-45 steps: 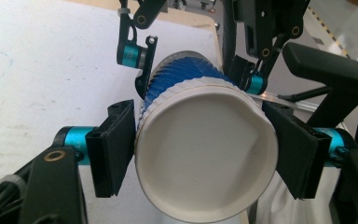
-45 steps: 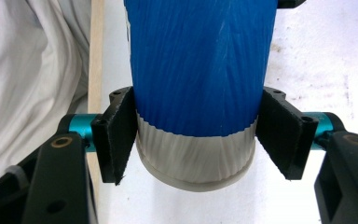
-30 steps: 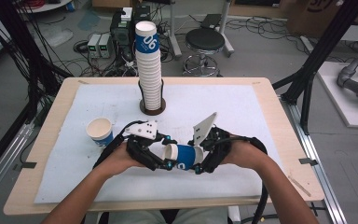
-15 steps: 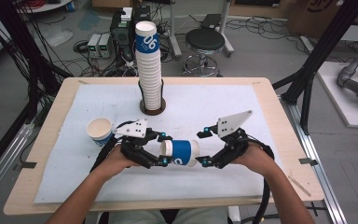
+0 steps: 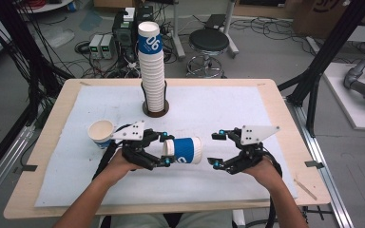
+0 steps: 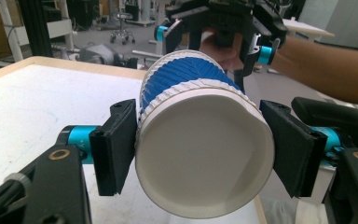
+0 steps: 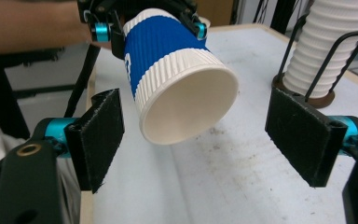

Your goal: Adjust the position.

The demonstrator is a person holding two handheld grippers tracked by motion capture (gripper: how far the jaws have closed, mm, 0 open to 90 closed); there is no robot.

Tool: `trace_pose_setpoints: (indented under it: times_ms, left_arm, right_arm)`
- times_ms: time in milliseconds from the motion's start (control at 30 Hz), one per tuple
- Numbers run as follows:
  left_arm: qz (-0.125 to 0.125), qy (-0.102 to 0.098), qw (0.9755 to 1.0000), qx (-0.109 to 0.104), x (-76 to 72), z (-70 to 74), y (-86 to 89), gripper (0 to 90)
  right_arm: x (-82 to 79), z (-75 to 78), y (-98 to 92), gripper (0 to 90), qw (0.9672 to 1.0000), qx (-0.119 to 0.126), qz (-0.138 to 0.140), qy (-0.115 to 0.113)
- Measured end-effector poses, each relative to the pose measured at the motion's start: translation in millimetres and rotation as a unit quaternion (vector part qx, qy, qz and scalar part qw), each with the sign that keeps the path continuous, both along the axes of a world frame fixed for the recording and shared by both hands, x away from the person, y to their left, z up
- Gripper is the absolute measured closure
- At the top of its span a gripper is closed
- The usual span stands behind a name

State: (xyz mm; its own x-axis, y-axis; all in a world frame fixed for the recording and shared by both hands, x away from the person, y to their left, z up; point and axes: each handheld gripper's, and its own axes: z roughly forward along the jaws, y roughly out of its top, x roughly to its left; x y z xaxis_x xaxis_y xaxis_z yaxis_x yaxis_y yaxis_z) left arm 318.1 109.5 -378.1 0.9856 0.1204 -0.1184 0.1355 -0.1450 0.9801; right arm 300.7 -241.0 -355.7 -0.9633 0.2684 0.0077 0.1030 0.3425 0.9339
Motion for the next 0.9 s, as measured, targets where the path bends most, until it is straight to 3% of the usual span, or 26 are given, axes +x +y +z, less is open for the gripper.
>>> trace_pose_setpoints:
  times_ms: [267, 467, 900]
  left_arm:
    - [-0.003, -0.003, 0.9998, -0.017, -0.8, -1.9, -0.1, 30.3]
    - [-0.01, -0.002, 0.9996, -0.028, -2.1, -5.2, 0.2, 30.3]
    - [-0.021, 0.0, 0.9981, -0.057, -2.1, -6.8, 2.4, 30.3]
  right_arm:
    - [-2.1, -13.8, -1.5, 20.0, 0.9994, 0.033, -0.01, 0.009]
    - [-1.4, -18.4, 0.5, 20.0, 0.9987, 0.045, 0.002, 0.022]
    - [-1.6, -23.8, 9.6, 20.0, 0.9975, 0.05, 0.021, 0.045]
